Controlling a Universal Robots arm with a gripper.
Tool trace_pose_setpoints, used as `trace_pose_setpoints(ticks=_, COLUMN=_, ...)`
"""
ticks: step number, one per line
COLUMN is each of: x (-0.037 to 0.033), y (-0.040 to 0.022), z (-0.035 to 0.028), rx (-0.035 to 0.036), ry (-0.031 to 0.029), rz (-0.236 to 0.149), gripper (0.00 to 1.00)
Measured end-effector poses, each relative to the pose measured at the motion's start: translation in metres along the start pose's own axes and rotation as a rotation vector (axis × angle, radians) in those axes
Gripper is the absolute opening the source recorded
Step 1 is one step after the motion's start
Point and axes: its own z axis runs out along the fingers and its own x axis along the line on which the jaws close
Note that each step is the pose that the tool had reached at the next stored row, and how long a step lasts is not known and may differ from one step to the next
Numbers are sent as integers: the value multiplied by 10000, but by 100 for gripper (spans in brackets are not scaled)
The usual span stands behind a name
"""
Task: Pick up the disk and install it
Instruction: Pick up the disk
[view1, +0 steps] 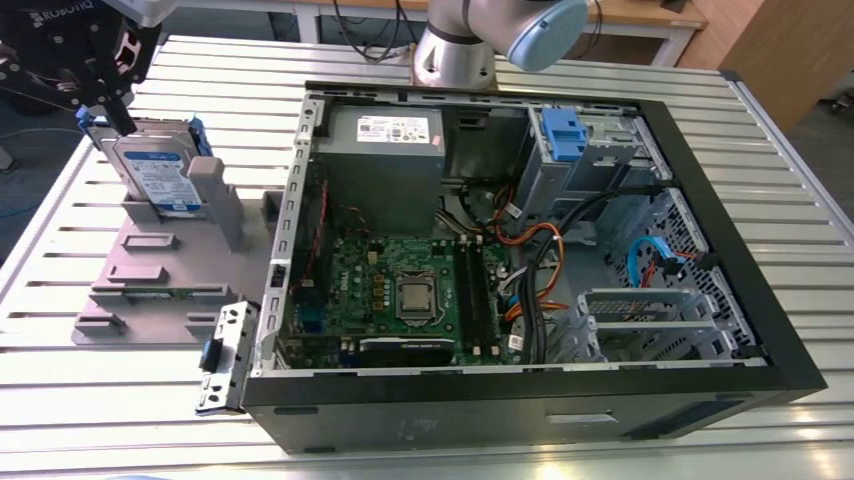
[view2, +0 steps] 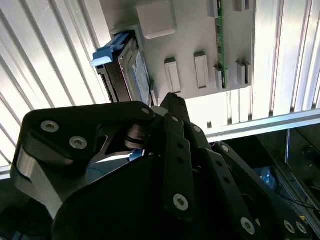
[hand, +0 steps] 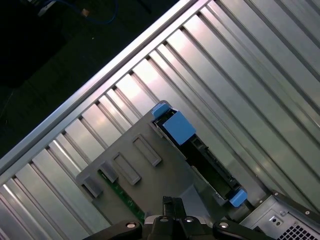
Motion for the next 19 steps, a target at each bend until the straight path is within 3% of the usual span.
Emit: trace_pose_setpoints(ticks=19, x=0, y=0, z=0, rx=2, ry=3, rz=-137, gripper=11)
